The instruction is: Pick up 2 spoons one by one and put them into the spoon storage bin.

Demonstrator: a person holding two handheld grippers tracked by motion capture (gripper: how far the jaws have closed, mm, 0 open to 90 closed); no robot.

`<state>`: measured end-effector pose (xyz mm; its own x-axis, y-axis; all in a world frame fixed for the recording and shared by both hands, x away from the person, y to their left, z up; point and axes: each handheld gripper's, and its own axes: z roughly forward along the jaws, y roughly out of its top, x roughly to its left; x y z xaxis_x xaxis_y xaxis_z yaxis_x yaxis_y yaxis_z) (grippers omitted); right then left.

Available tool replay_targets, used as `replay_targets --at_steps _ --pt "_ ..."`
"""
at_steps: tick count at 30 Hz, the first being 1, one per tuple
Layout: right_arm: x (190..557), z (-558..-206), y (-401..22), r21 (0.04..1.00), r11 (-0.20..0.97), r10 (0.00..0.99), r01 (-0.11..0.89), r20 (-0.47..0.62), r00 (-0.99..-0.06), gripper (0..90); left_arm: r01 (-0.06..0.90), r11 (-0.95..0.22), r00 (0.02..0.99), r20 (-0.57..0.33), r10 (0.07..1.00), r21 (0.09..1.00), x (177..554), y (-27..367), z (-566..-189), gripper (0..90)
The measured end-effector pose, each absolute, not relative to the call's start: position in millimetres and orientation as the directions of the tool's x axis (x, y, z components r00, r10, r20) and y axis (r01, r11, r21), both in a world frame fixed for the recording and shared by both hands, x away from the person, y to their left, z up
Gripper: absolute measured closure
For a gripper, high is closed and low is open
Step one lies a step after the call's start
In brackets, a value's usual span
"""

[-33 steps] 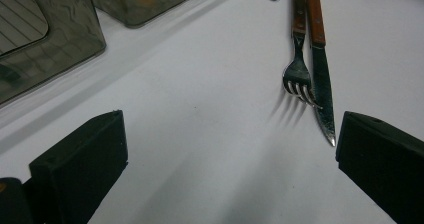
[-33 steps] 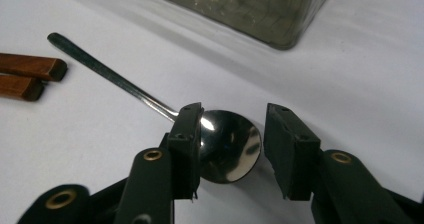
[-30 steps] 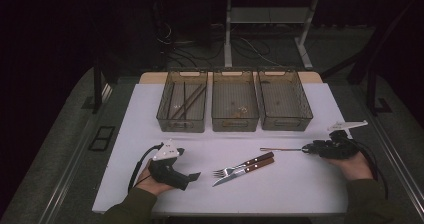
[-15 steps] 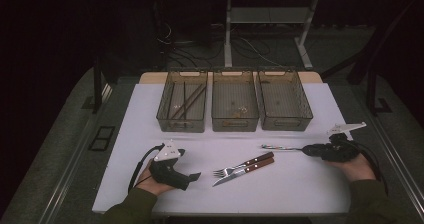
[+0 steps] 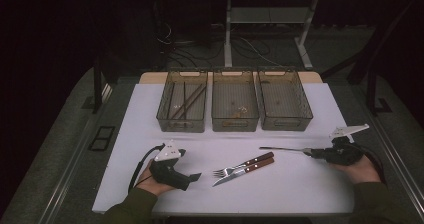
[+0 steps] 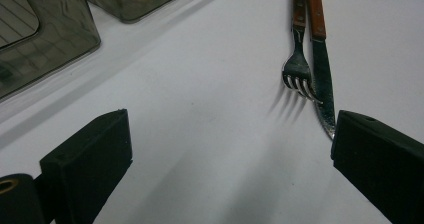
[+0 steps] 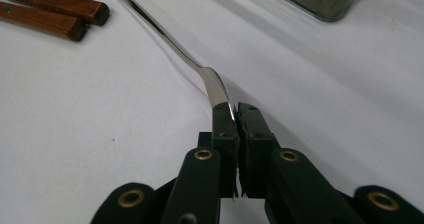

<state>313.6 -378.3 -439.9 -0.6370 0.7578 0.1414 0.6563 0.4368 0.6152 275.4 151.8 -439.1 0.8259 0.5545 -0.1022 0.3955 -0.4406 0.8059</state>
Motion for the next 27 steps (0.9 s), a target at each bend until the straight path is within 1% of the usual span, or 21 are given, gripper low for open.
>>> replay_targets --at_steps 8,14,23,27 --pt "315 -440 -377 0.622 0.422 0.759 0.66 0.155 -0.632 87.3 0.397 -0.438 0.829 -0.111 0.547 0.806 275 151 -439 2.3" --pt "314 -437 -377 0.649 0.397 0.765 0.65 0.158 -0.625 87.4 0.396 -0.434 0.833 -0.117 0.541 0.809 275 151 -439 2.3" --pt "313 -430 -381 0.682 0.351 0.782 0.642 0.164 -0.602 87.4 0.401 -0.425 0.828 -0.124 0.546 0.812 275 152 -438 0.1" --pt "313 -428 -382 0.679 0.326 0.799 0.657 0.173 -0.575 87.4 0.405 -0.42 0.826 -0.128 0.549 0.812 276 152 -438 0.0"
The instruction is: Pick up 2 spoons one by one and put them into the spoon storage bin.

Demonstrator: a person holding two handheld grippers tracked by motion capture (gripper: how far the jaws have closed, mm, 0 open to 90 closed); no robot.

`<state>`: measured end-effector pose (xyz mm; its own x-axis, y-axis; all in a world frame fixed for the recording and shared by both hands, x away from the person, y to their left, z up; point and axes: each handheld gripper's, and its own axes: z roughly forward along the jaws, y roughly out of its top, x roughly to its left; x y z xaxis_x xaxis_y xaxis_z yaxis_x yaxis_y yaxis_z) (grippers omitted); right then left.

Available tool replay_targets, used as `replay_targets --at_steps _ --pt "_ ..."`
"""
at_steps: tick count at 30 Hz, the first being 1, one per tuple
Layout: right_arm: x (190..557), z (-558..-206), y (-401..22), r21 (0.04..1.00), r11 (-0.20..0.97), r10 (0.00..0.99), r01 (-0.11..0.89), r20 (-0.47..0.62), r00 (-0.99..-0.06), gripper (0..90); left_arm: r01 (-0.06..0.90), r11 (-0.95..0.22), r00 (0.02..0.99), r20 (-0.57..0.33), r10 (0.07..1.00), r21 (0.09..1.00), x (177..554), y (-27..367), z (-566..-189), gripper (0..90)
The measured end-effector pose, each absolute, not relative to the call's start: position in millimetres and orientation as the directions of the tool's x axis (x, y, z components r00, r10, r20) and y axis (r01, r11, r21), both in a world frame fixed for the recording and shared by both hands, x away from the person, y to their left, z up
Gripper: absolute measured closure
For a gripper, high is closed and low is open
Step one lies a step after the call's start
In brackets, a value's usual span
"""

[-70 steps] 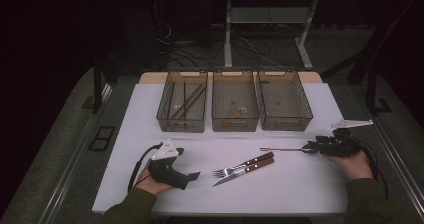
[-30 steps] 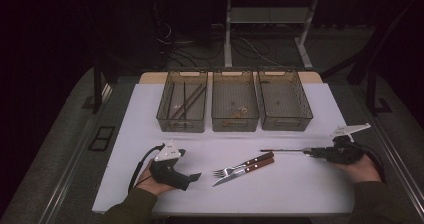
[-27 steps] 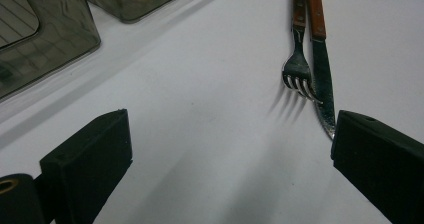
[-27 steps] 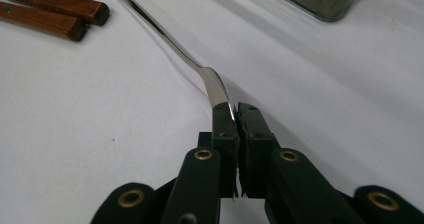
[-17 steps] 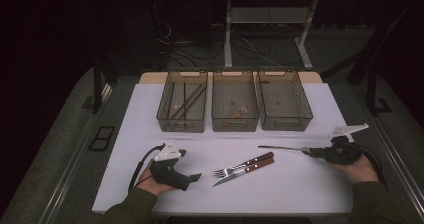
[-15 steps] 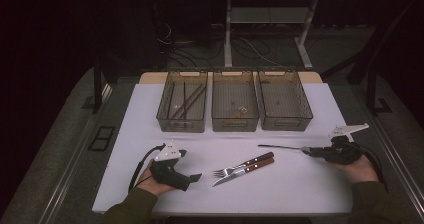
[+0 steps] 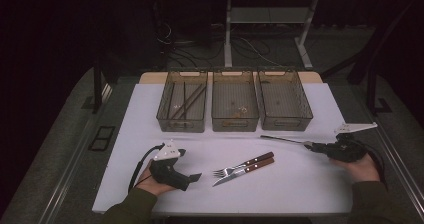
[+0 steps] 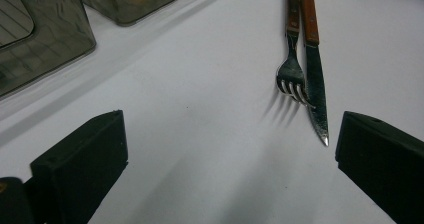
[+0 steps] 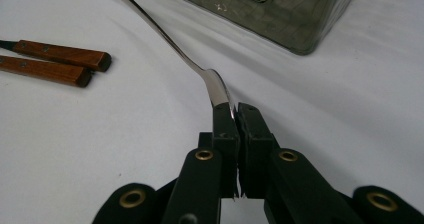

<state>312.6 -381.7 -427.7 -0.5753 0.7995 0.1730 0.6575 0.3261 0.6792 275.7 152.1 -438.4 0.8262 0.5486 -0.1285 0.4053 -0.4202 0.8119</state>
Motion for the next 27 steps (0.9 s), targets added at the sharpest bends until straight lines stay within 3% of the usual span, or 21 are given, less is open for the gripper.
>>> replay_targets --at_steps 27 --pt "314 -388 -366 0.769 0.229 0.825 0.597 0.172 -0.538 87.4 0.402 -0.437 0.84 -0.134 0.526 0.805 275 149 -440 0.0"
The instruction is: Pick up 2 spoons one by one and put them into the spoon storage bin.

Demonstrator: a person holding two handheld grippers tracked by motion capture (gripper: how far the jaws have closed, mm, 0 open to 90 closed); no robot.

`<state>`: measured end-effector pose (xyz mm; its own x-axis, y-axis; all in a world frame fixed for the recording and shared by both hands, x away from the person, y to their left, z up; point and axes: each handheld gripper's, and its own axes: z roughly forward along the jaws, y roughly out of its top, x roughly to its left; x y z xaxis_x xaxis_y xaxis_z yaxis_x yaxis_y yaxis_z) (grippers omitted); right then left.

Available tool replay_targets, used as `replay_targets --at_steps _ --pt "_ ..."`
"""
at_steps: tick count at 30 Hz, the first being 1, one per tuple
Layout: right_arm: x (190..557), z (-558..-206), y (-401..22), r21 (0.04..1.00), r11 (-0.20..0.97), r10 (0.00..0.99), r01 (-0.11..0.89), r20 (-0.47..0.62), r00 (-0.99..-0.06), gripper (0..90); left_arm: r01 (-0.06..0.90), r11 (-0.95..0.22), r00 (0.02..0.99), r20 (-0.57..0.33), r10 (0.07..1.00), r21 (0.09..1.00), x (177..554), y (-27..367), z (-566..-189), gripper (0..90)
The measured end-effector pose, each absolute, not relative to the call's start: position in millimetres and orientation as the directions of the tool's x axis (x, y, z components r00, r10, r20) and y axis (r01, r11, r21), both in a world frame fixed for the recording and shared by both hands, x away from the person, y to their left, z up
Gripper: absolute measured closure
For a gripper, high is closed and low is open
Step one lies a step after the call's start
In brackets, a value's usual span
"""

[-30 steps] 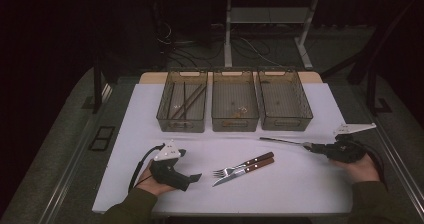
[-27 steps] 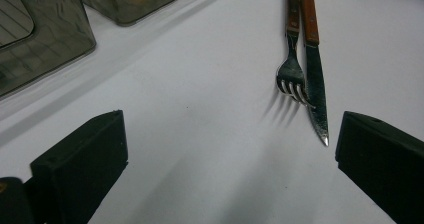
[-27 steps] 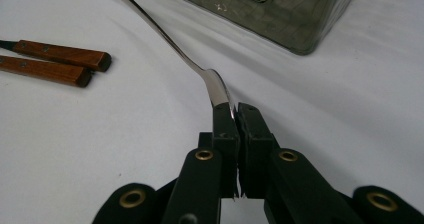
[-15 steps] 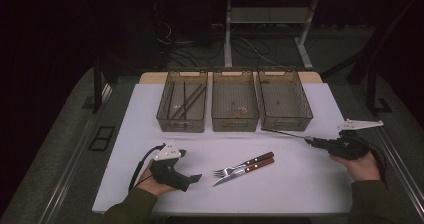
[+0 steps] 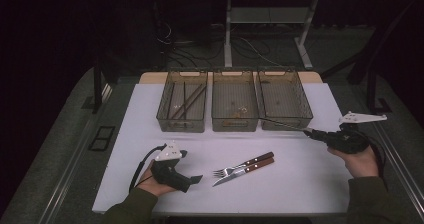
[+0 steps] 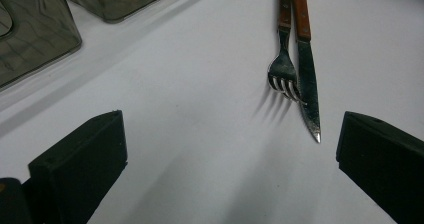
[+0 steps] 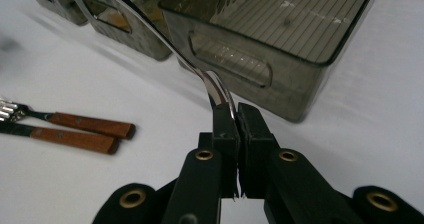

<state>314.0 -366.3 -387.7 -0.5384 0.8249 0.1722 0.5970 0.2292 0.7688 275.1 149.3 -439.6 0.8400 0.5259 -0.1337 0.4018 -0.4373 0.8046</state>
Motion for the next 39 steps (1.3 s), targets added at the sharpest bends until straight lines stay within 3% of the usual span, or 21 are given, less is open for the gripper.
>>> replay_targets --at_steps 16,39 --pt "335 -371 -339 0.78 0.187 0.846 0.597 0.18 -0.501 87.4 0.404 -0.433 0.838 -0.137 0.528 0.806 274 150 -440 0.0" --pt "385 -361 -270 0.769 0.225 0.868 0.599 0.121 -0.481 87.4 0.403 -0.422 0.836 -0.14 0.53 0.812 273 151 -439 0.0"
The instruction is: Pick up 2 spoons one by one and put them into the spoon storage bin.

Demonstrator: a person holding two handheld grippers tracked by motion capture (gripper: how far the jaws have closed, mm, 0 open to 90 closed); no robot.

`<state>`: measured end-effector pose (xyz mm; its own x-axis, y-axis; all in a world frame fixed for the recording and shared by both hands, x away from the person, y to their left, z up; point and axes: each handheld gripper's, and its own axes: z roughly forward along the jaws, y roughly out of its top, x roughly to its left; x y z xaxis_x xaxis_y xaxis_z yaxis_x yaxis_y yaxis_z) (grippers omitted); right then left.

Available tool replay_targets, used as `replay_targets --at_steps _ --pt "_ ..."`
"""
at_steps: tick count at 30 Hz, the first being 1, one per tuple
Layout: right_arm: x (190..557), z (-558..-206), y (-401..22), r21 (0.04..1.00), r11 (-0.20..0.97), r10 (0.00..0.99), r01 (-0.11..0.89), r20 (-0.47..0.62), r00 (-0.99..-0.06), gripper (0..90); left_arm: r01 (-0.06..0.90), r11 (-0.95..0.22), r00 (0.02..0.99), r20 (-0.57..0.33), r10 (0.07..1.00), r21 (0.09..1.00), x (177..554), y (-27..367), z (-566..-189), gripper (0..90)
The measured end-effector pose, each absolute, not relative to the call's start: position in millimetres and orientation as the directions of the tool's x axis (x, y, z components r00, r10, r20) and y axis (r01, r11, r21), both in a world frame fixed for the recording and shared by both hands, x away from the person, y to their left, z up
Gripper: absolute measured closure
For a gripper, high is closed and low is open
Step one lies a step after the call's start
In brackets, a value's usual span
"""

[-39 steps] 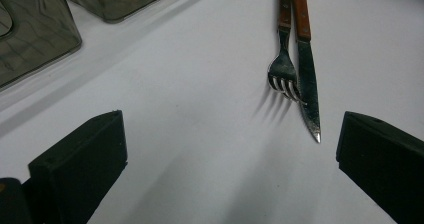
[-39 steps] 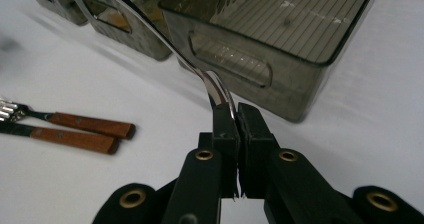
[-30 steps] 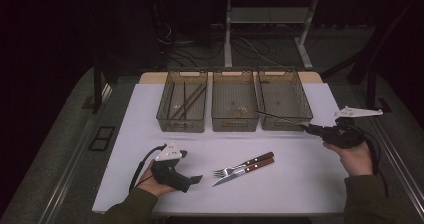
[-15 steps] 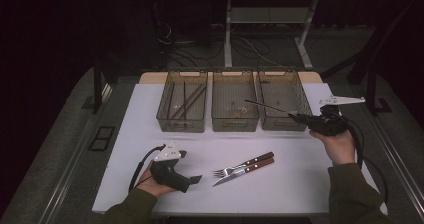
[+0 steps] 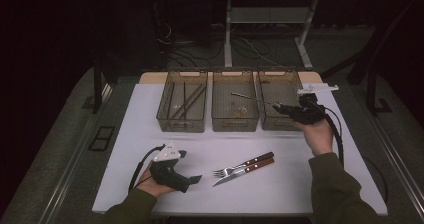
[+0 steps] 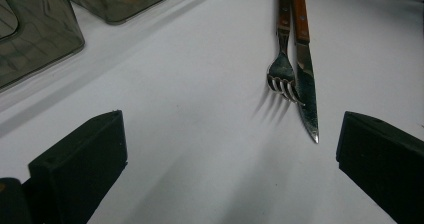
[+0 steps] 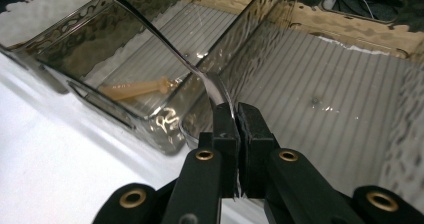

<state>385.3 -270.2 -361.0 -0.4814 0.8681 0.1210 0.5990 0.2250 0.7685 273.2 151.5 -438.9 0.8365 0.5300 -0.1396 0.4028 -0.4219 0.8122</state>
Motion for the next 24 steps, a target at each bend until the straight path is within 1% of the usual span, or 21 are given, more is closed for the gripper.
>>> replay_targets --at_steps 12,24 --pt "419 -364 -235 0.73 0.24 0.892 0.639 0.094 -0.442 87.4 0.401 -0.418 0.839 -0.144 0.525 0.815 273 151 -439 0.0" --pt "434 -364 -209 0.71 0.277 0.901 0.647 0.042 -0.432 87.3 0.4 -0.416 0.841 -0.146 0.521 0.816 273 151 -439 0.0"
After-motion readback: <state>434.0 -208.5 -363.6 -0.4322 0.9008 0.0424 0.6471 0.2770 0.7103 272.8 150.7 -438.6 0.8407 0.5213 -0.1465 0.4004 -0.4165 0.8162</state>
